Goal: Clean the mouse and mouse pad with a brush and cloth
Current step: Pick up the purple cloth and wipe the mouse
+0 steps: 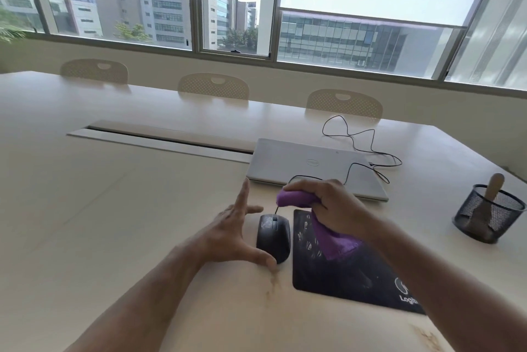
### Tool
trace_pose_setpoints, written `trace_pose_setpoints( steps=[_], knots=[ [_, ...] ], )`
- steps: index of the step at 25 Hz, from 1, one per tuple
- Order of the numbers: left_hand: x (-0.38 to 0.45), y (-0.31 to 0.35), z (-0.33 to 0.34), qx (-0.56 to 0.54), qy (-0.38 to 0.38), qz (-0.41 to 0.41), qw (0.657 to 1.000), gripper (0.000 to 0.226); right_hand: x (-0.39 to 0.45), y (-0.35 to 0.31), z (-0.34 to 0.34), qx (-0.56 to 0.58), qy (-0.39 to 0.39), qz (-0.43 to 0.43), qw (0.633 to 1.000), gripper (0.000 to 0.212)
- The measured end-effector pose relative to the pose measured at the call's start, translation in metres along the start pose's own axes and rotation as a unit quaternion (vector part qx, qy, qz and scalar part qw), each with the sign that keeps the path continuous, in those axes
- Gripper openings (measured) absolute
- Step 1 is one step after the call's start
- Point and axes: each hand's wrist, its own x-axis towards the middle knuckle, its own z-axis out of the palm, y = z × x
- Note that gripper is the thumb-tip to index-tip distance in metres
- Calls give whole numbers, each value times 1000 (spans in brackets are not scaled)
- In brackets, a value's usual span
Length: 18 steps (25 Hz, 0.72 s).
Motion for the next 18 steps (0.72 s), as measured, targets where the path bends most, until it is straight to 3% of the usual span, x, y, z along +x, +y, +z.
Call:
trace_pose_setpoints(
  steps=[5, 8, 11, 14, 18],
  knots=[
    [5, -2, 5, -2, 18, -8, 1000, 151, 4, -2, 16, -25, 10, -52, 998, 60],
    [5, 4, 5, 12, 15, -25, 1000, 141, -8, -6, 20, -26, -31, -78, 996, 64],
    [-7, 17, 3, 107, 122, 37, 986, 111, -12, -2, 21, -8, -5, -42, 999, 63],
    [-28, 39, 12, 257, 234, 118, 930, 70, -10, 4, 13, -7, 67, 24, 997, 59],
    [-34, 70, 22, 344, 160, -8, 925, 72, -11, 4, 13, -16, 44, 5, 999, 57]
  ],
)
